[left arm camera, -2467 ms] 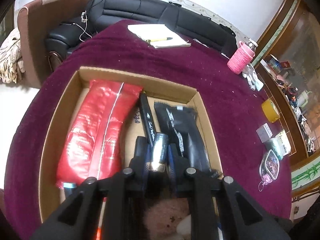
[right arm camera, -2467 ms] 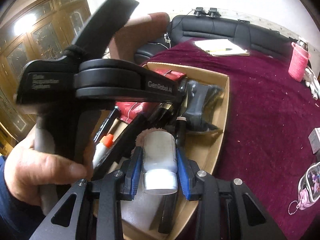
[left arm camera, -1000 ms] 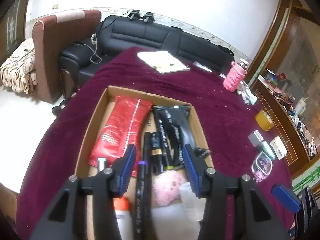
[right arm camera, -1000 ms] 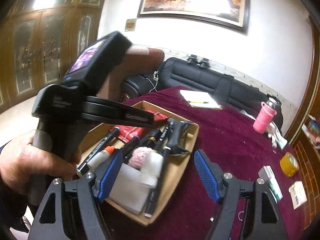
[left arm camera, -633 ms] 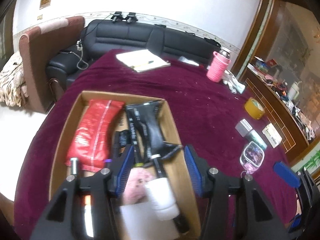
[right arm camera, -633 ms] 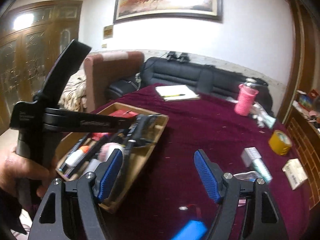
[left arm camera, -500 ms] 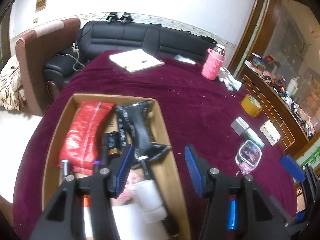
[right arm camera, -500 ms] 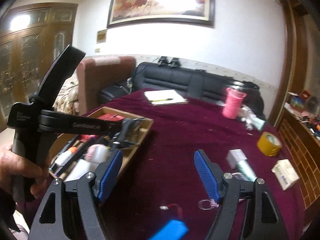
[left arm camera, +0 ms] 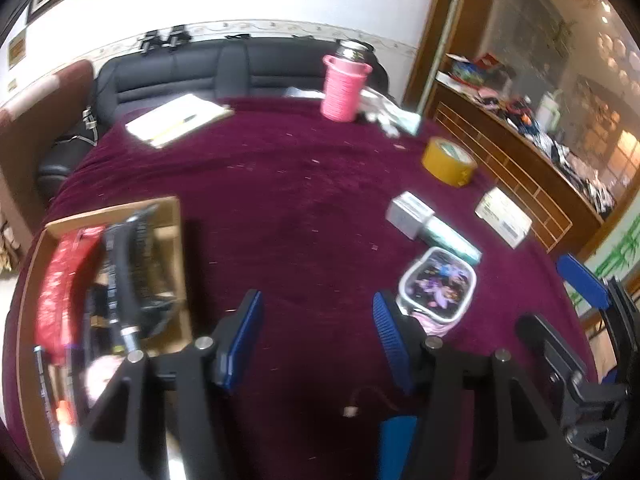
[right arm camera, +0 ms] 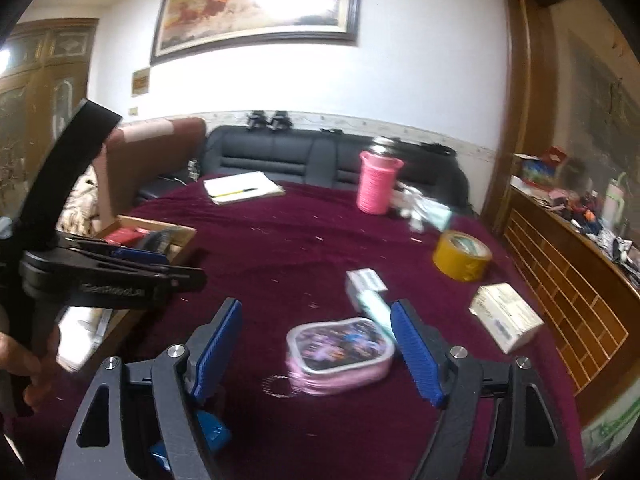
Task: Organize objects
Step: 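Grasp the clear cartoon pouch with the left tool, then grasp the teal tissue pack with the right tool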
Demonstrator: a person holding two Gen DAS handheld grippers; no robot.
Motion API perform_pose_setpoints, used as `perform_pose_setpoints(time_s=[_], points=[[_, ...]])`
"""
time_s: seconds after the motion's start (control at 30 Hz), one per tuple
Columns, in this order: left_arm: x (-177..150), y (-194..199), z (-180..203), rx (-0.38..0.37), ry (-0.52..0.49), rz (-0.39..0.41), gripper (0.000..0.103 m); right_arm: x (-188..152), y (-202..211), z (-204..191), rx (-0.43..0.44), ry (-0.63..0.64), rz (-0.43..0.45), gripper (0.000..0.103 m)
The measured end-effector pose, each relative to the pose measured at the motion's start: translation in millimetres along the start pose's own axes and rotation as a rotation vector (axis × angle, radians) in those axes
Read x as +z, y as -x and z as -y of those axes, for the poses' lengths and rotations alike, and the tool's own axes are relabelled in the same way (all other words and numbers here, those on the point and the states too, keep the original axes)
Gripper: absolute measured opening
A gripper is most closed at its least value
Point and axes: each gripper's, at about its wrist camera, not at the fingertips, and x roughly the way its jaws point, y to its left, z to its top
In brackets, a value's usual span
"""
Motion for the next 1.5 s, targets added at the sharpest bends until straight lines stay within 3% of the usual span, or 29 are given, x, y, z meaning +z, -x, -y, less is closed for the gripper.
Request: perform_pose_setpoints(time_s=[0.13, 0.2, 0.3, 0.37, 0.5, 0.6, 0.73, 0.87, 1.03, 1.13, 1.2, 1.3, 1.4, 1.5], points=[[0, -14, 27, -0.06, -0.066, -0.043, 0.07, -4, -17, 47, -0.043, -0.07, -0.033, 0.081], [-3, -22, 47, -0.129, -0.138, -0.088, 0.084, -9, -28, 91, 0.003, -0.217, -0.059, 0.081], [-11, -37, 80, -0.192, -0.275, -0.158, 0.086, -22, -38, 134, 0.058, -0.399, -0.073, 0.081], [-15, -50, 102, -0.166, -0.387, -0.19, 0.087, -30, -42, 148, 0.084, -0.468, -0.076, 0.081], [-18, -76, 130, -0.024, -0.561, -0.209, 0.087, -35, -46, 158, 0.112, -0.537, -0.083, 0.081], [-14, -94, 138, -0.031, -0.613, -0.248, 0.087, -38, -48, 166, 0.121, -0.577, -0.084, 0.081], [-5, -131, 140, 0.007, -0.583, -0.325, 0.087, -41, -55, 171, 0.122, -0.593, -0.104, 0.081], [4, -145, 120, -0.095, -0.363, -0.344, 0.084, -44, -61, 175, 0.114, -0.597, -0.118, 0.081], [-13, -123, 107, -0.06, -0.275, -0.277, 0.082, -46, -63, 174, 0.114, -0.594, -0.127, 0.081], [-26, -95, 82, -0.052, -0.144, -0.267, 0.082, -46, -65, 167, 0.121, -0.558, -0.136, 0.081], [-33, -71, 62, -0.027, -0.096, -0.214, 0.082, -45, -70, 154, 0.143, -0.513, -0.169, 0.081], [-35, -55, 35, 0.073, -0.05, -0.163, 0.083, -42, -83, 125, 0.182, -0.406, -0.248, 0.081], [-35, -59, 19, 0.069, 0.011, -0.172, 0.083, -34, -91, 99, 0.193, -0.308, -0.302, 0.081], [-35, -66, 13, 0.088, 0.028, -0.168, 0.083, -20, -99, 79, 0.142, -0.154, -0.324, 0.081]])
